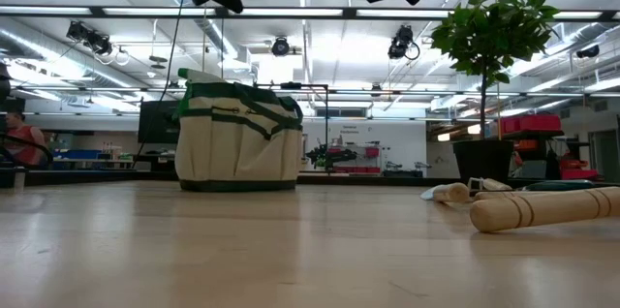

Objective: Pick & Place Garden tools in Gardening bag
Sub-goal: Put the top brown hand rake into the gardening bag

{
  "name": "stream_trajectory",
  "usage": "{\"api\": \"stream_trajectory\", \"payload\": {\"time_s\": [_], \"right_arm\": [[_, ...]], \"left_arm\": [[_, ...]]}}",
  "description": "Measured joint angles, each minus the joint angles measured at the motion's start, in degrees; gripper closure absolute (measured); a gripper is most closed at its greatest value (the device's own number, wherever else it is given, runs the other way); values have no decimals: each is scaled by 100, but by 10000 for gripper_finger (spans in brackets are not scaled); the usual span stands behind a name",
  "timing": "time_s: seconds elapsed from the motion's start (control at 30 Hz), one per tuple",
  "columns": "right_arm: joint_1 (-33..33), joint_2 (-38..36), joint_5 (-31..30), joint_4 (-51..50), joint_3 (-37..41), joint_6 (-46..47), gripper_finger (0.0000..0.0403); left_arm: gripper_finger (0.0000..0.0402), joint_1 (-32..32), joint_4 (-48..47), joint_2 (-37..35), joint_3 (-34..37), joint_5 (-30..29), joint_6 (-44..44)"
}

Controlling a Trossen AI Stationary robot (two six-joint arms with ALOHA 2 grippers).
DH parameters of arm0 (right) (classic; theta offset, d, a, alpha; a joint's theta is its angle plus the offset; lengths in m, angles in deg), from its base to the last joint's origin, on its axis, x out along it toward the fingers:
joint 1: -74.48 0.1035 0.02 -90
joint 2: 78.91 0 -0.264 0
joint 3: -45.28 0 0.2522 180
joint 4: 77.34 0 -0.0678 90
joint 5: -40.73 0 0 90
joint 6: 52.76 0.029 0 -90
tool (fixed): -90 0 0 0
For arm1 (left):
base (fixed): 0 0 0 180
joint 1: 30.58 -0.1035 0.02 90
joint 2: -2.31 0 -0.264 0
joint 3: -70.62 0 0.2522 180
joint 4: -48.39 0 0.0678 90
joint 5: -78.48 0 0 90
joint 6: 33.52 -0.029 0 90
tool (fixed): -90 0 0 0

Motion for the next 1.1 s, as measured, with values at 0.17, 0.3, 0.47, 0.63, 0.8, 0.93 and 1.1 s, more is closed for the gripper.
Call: {"api": "stream_trajectory", "payload": {"time_s": [0.17,0.3,0.47,0.63,0.8,0.93,1.1], "right_arm": [[0,0,0,0,0,0,300],[-1,0,0,2,0,-6,300],[0,0,-1,2,0,-30,300],[0,-31,0,2,0,-176,300],[0,-115,29,-12,2,-127,301],[3,-237,30,-108,2,-102,313],[3,-343,9,-210,2,-89,348]], "left_arm": [[387,84,58,-49,1,0,50],[390,188,171,-102,0,0,130],[390,258,231,-183,3,-18,199],[390,290,351,-392,-2,-55,219],[390,298,445,-621,-2,-44,296],[390,296,473,-748,-2,-46,297],[390,302,514,-878,-3,-48,304]]}}
